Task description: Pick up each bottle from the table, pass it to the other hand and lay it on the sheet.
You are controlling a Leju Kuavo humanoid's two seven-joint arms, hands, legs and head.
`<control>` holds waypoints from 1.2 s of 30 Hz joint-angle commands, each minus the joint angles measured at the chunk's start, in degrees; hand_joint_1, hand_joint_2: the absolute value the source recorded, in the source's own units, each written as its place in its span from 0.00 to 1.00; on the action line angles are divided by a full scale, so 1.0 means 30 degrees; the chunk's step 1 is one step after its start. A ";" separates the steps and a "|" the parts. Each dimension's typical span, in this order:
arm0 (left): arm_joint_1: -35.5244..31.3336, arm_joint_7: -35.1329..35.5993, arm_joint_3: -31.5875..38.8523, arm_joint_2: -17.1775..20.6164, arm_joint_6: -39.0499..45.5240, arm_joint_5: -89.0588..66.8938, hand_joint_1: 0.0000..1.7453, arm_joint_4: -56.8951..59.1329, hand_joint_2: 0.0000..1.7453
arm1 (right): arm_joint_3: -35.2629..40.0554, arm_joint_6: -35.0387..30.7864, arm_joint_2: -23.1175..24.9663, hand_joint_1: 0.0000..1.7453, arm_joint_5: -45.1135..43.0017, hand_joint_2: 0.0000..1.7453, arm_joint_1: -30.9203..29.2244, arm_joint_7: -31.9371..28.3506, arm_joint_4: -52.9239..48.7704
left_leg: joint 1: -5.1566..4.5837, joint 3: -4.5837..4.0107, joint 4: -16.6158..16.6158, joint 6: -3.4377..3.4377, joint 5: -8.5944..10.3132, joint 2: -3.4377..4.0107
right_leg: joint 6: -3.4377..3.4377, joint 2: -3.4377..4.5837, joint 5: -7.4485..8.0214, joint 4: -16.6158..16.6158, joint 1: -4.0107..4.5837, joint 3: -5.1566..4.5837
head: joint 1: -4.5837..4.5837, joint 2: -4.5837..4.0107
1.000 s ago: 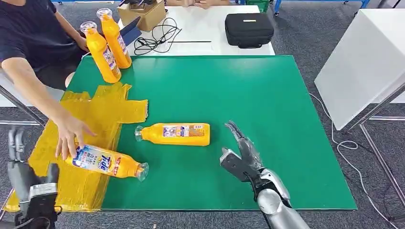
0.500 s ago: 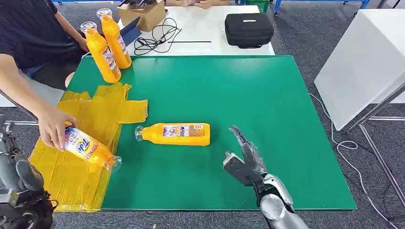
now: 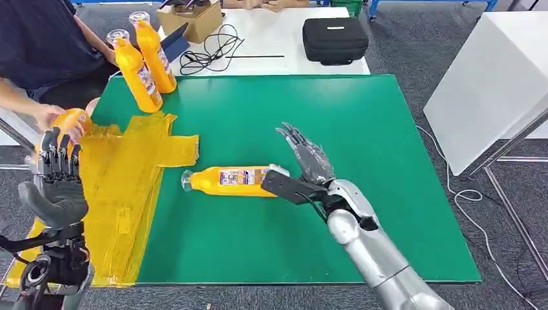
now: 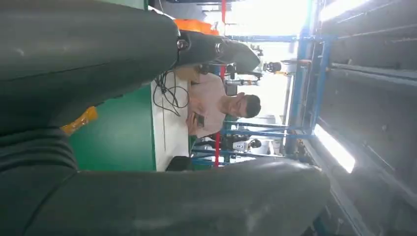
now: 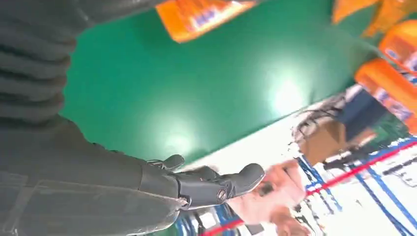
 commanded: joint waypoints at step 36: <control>-0.7218 0.0297 -0.4402 -0.2317 -0.0933 0.0989 0.00 0.8165 0.00 | 0.2762 0.1139 0.2909 0.00 0.2588 1.00 -0.5088 0.1890 1.5202 | -0.0001 0.0034 0.0016 -0.0003 -0.0016 -0.0094 | 0.0055 -0.0110 -0.0020 -0.0036 -0.0010 0.0062 | 0.0000 0.0000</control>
